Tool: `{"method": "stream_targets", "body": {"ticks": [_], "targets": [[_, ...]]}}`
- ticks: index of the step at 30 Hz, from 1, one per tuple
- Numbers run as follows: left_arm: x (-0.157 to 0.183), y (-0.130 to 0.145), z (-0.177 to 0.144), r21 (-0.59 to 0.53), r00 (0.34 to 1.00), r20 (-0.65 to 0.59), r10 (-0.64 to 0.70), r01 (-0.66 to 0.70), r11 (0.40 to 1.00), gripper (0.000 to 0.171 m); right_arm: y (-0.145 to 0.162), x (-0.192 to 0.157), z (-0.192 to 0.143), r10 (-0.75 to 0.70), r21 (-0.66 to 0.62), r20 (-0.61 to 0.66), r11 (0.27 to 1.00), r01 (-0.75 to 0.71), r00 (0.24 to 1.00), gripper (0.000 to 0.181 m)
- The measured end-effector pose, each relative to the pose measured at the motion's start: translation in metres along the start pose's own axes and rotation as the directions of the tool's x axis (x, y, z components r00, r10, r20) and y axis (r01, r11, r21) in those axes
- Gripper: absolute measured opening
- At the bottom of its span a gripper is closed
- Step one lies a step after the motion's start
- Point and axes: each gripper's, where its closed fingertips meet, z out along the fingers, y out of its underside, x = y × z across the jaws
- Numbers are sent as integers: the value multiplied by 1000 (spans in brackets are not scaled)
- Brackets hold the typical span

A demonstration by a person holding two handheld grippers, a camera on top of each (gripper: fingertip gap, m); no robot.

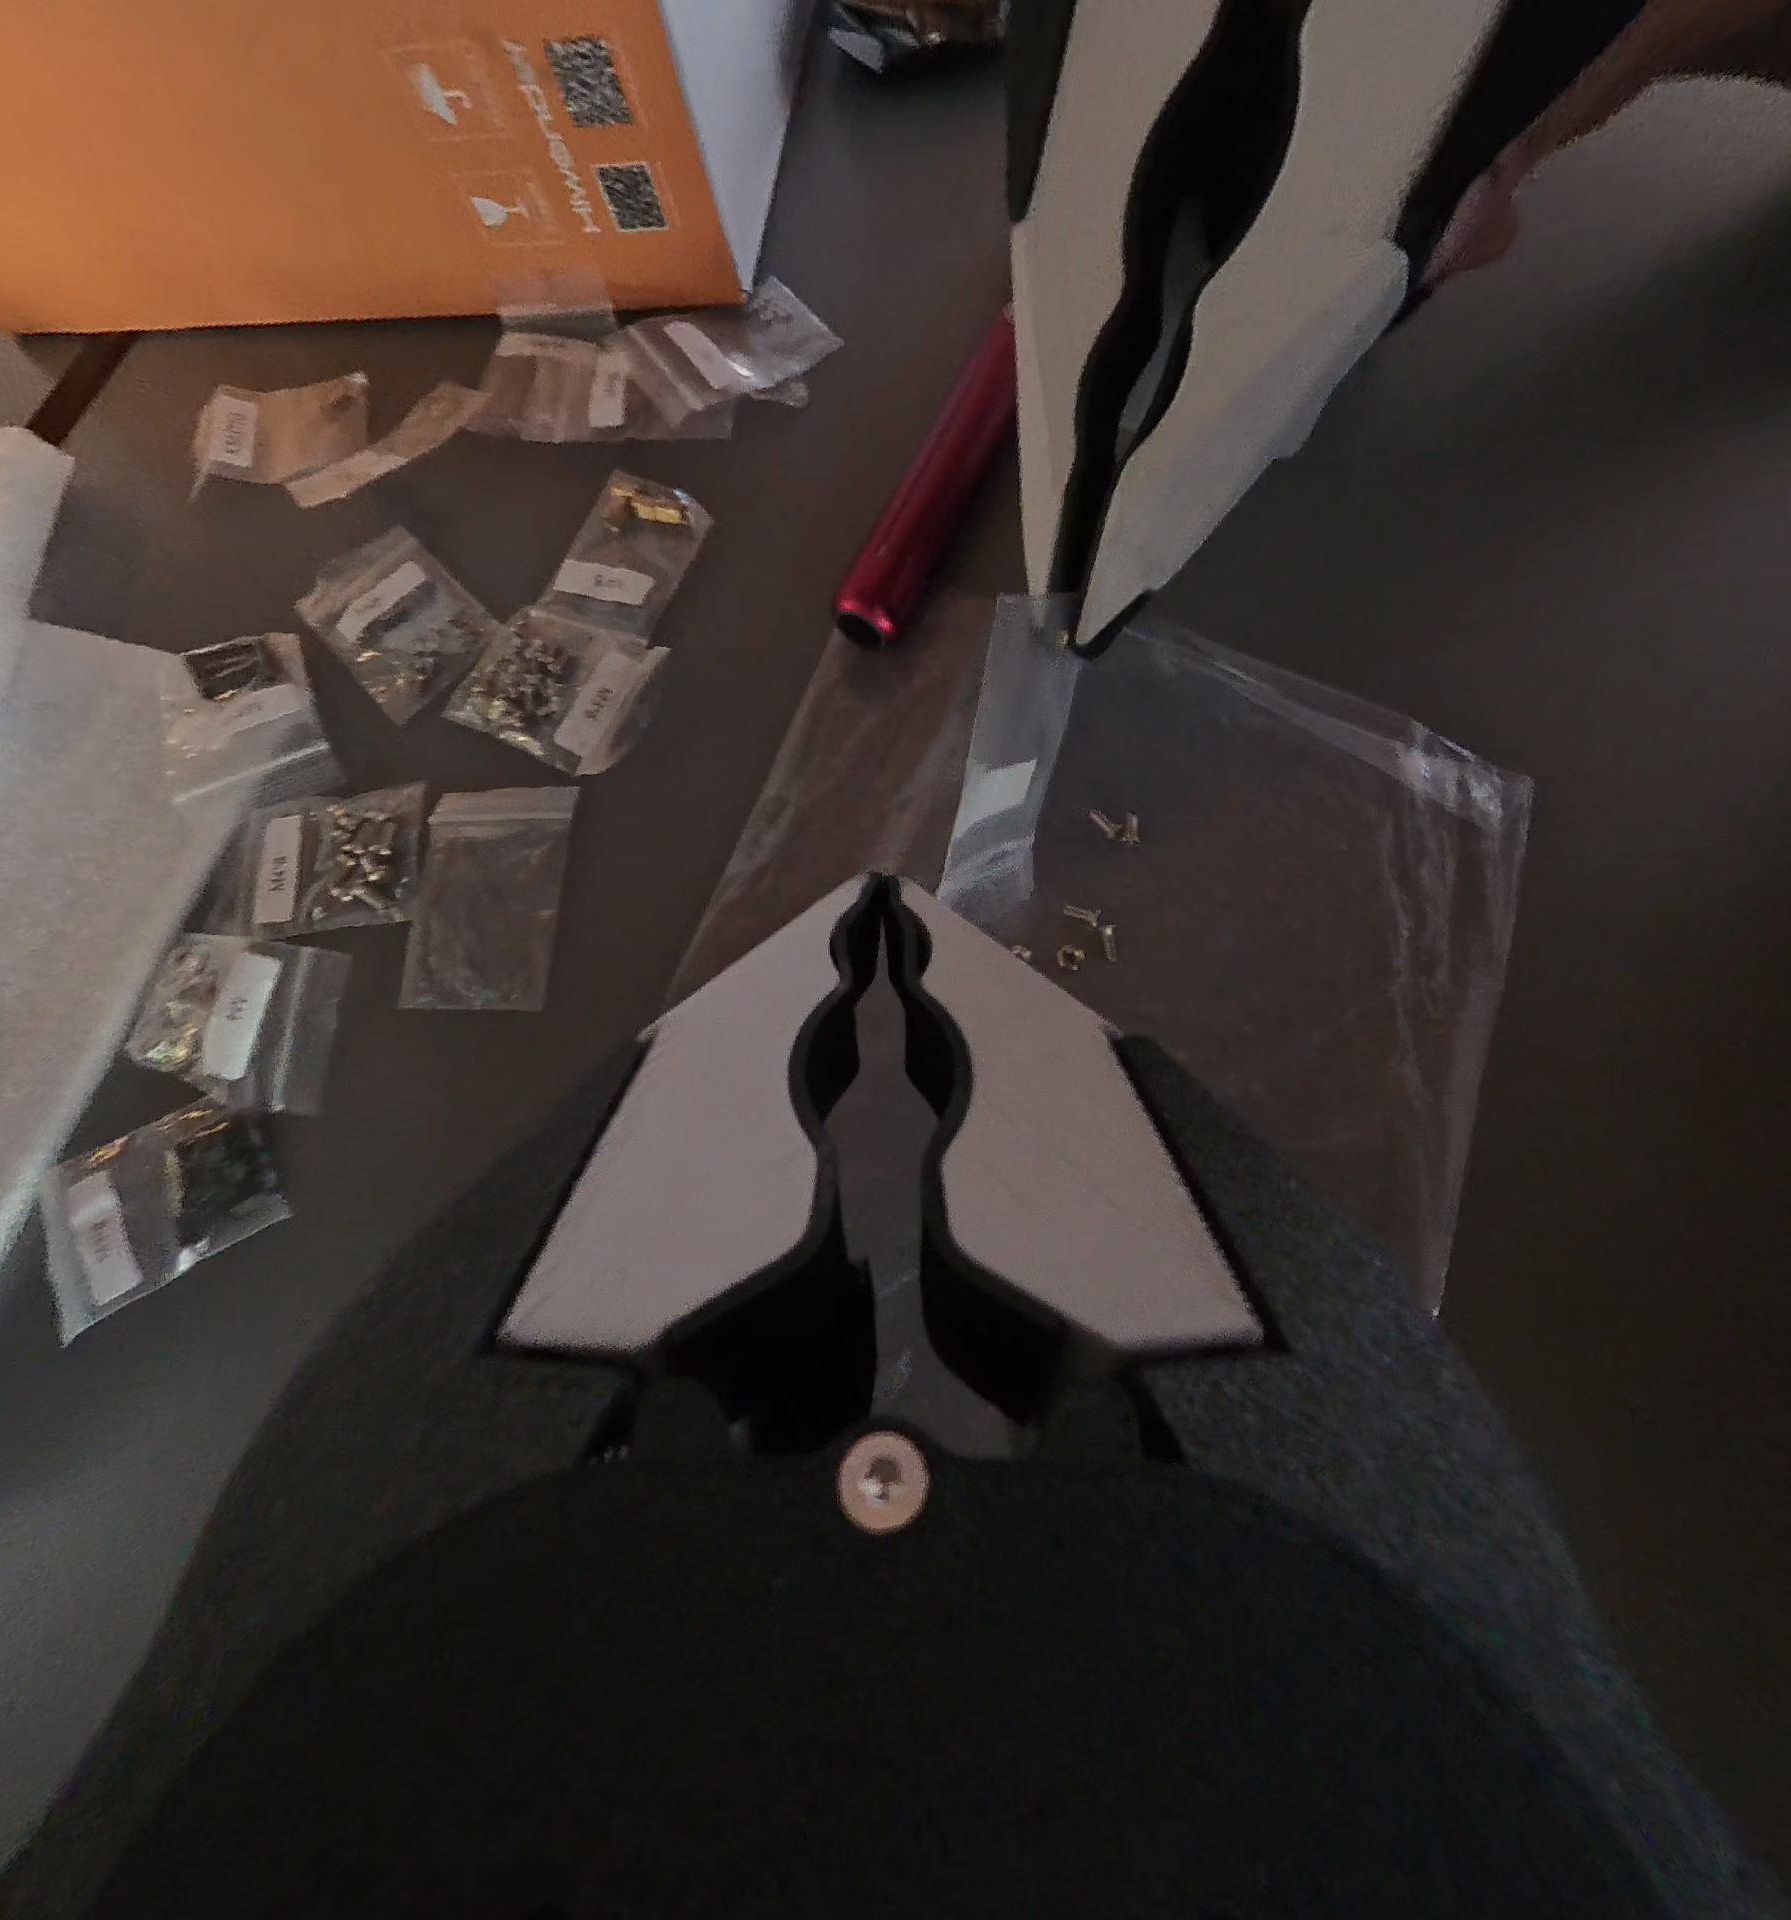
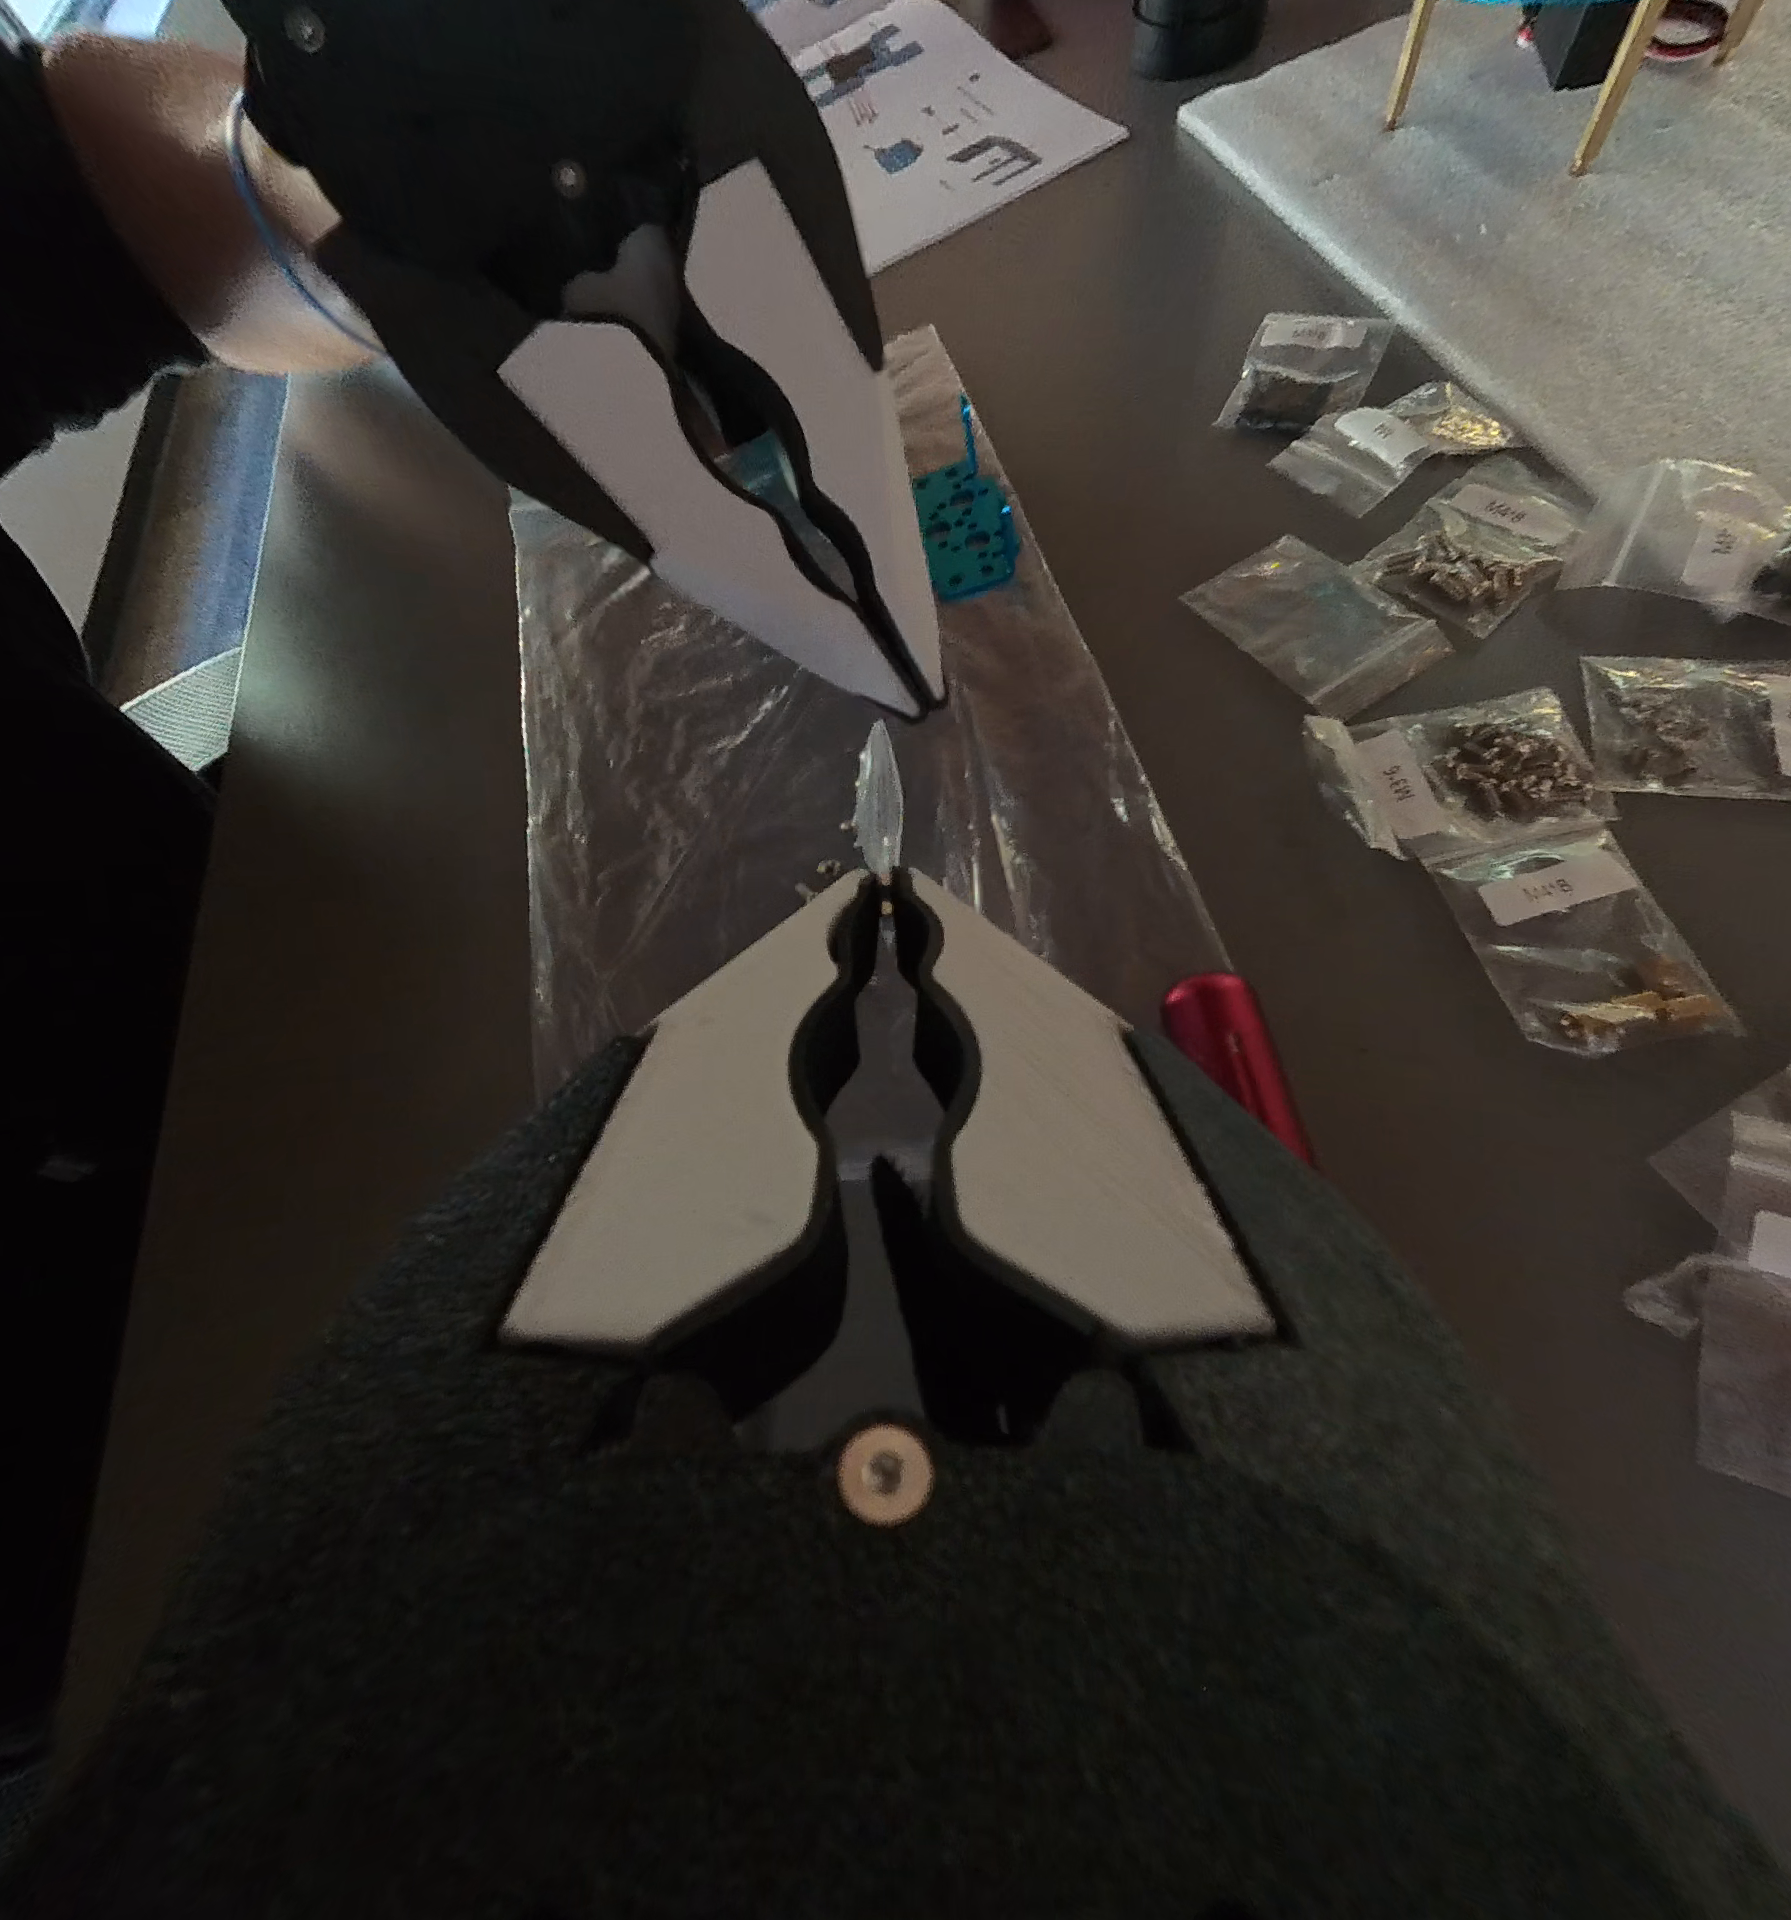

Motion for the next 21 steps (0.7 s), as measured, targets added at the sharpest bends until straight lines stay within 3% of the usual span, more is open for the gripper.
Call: {"method": "stream_targets", "body": {"ticks": [4,7,12,16,21], "targets": [[-17,-7,-22,83,997,53,-60,56,995,1,-12,4,-10,41,70,5,997,-41,999,2],[-22,-16,-43,214,991,20,-131,124,969,7,-29,7,-18,123,192,47,973,-129,991,2],[-4,-40,-76,433,952,-221,-214,292,853,25,-64,-1,-34,230,437,272,836,-333,934,2],[9,-56,-86,497,898,-366,-244,410,765,29,-86,-16,-36,249,517,440,716,-470,863,2],[4,-64,-89,534,865,-380,-327,494,686,28,-97,-26,-22,272,545,518,626,-558,811,2]]}}
